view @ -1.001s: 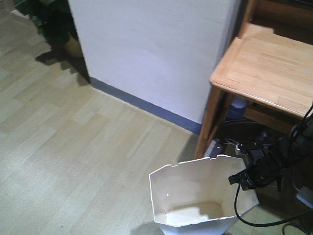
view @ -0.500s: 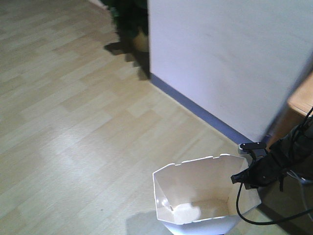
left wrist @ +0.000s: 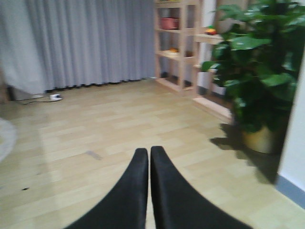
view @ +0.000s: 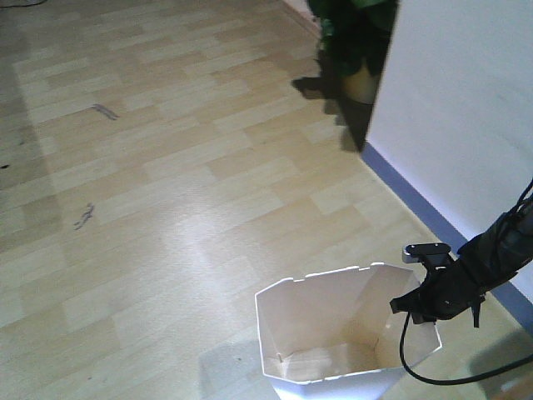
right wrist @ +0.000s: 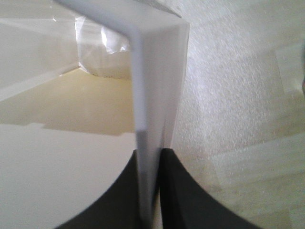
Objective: Move trash bin to bedside with robot
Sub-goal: 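Turn the base toward the bed, holding the bin with the right gripper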
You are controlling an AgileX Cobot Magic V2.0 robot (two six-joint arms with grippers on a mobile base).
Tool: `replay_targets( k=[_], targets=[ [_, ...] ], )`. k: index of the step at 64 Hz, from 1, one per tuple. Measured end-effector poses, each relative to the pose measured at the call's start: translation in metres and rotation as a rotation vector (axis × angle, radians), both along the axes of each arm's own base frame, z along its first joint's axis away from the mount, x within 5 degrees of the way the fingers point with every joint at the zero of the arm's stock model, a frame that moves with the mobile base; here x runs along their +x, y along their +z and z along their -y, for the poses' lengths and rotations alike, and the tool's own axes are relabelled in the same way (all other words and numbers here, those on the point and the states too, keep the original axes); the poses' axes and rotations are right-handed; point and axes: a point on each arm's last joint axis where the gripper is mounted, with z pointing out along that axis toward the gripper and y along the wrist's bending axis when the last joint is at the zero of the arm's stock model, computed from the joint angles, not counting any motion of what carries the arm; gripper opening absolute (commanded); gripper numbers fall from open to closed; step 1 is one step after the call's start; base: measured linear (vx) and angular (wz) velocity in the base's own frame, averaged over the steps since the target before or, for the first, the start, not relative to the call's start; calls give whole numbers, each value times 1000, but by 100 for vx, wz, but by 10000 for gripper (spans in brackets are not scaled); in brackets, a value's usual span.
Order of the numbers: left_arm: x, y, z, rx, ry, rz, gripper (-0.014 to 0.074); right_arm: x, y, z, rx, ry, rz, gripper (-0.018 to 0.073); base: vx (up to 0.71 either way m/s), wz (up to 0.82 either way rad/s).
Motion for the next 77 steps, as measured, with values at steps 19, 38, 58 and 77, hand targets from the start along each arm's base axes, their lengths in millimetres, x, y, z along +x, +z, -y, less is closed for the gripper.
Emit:
replay_targets(
  k=[19,38,58,77],
  targets=[
    [0,0,0,0,0,0,-6,1,0,3,-29,-5,11,-3,16,60],
    [0,0,0,0,0,0,-6,1,0,2,-21,-8,9,-3,16,60],
    [0,0,0,0,0,0,-6,0,0,-3,15,1,-5,-3,15,36],
    [0,0,0,0,0,0,-6,0,0,-2,3,3,-1,-3,22,3]
  ],
)
